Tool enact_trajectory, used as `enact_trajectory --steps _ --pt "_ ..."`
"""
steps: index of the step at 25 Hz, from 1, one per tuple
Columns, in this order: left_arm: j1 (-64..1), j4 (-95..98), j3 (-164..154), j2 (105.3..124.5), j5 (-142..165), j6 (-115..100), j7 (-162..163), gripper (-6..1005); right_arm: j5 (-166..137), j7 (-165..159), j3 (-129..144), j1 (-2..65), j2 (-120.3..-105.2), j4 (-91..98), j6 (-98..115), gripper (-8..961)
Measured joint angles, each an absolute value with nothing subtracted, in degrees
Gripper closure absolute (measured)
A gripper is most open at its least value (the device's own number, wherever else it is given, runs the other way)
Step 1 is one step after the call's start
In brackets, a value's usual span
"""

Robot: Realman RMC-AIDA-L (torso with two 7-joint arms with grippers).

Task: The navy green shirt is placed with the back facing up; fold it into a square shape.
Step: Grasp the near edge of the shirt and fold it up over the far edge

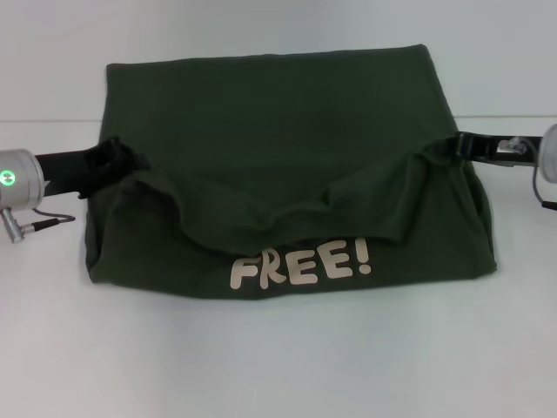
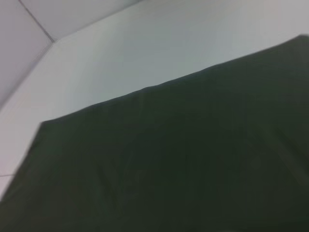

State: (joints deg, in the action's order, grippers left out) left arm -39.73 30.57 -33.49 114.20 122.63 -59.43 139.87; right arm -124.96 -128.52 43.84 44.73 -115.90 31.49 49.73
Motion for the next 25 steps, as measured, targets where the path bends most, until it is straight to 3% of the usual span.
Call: enact_trajectory --steps 5,14,25 --pt "-39.77 35.18 -34.32 115.55 122.01 -56.34 139.53 947 -124.20 -128.69 44.47 45.76 -116.42 32.91 46.08 917" --pt "-42.87 34.67 -36.60 115.67 123.11 -50.73 140.04 930 -122.89 -127.78 45.72 49.12 -115.88 30.87 37.70 917" --pt "-40.30 38.93 -39.34 118.84 123.28 -44.49 141.83 910 -123.85 -127.76 51.59 51.34 -117.79 28.57 26.95 916"
